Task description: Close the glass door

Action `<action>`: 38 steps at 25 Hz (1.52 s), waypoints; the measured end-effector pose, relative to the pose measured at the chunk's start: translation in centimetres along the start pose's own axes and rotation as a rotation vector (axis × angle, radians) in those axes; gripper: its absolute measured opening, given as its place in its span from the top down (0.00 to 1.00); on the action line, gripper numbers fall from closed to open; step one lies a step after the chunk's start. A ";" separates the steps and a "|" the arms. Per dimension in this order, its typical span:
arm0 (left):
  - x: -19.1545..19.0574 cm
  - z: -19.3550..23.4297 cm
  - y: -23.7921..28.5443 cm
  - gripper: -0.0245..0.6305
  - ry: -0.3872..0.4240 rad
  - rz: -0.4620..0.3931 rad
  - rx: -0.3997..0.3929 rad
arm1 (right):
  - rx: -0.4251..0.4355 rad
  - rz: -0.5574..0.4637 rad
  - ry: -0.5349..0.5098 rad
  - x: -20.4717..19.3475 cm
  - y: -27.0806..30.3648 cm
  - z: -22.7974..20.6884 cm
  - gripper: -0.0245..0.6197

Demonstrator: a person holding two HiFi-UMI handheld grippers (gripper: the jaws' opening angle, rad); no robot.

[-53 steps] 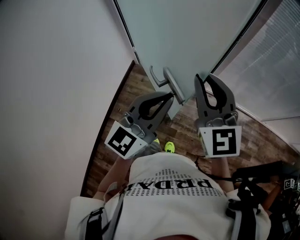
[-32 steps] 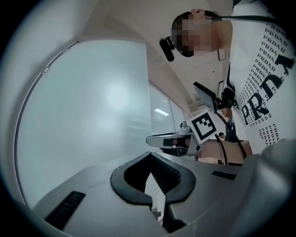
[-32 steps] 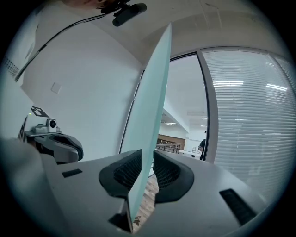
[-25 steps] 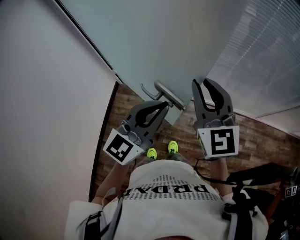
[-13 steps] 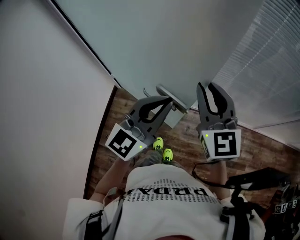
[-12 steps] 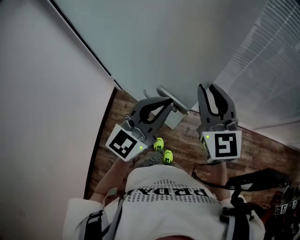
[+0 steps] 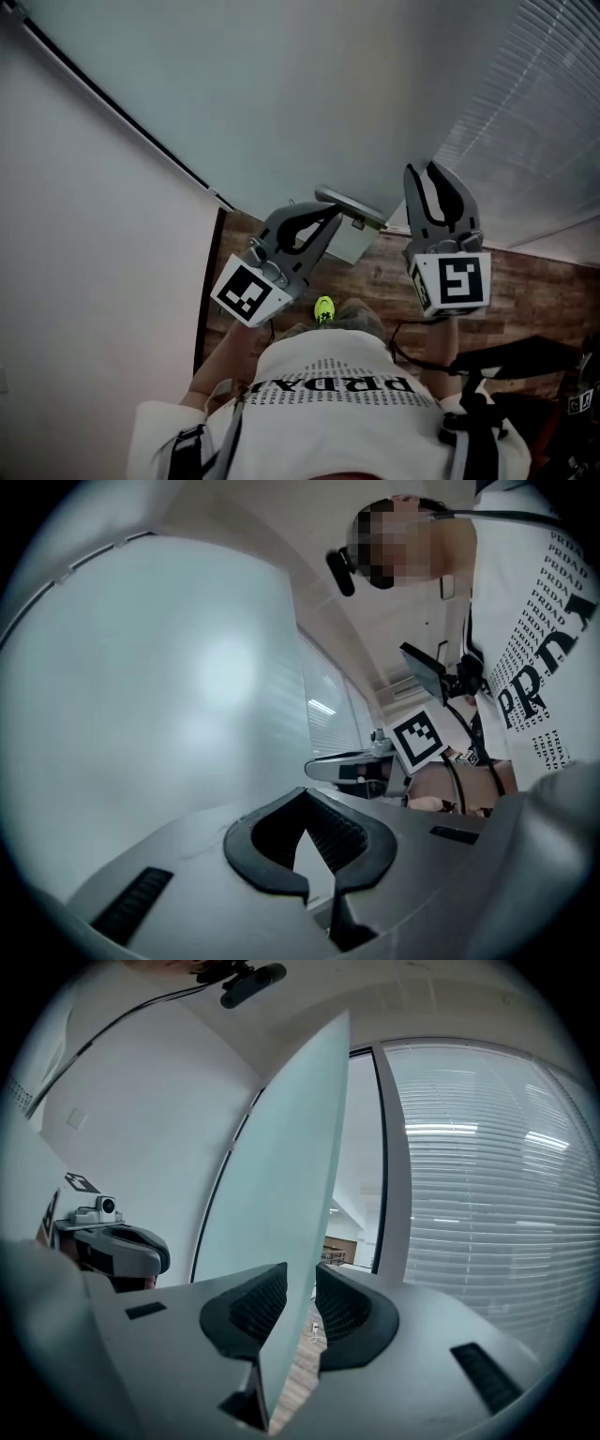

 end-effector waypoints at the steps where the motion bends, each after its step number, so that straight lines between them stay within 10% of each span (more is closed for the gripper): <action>1: -0.5 -0.7 -0.3 0.97 0.000 -0.008 0.013 | 0.015 -0.004 -0.005 -0.5 -0.2 0.2 0.86; 7: -1.6 1.9 2.1 0.97 0.143 -0.188 -0.055 | -0.072 -0.168 -0.161 0.7 0.2 -0.5 0.86; 12: -1.5 3.2 3.5 0.97 0.113 -0.157 -0.120 | -0.099 -0.101 -0.240 1.3 -0.1 0.7 0.85; 33: -2.1 4.6 9.8 0.96 0.258 -0.208 -0.106 | 0.100 -0.171 -0.266 -0.9 1.9 1.8 0.95; 38: -1.9 5.4 10.2 0.96 0.227 -0.218 -0.090 | 0.169 -0.189 -0.103 -0.5 2.3 1.5 0.95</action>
Point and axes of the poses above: the fingertips, and each gripper's own axes: y forward along the fingers, z to its left, x out of its top, the point moved 10 cm from there along -y, backward along the fingers, and after that the axes turned 1 degree about y, right-handed, at the moved point
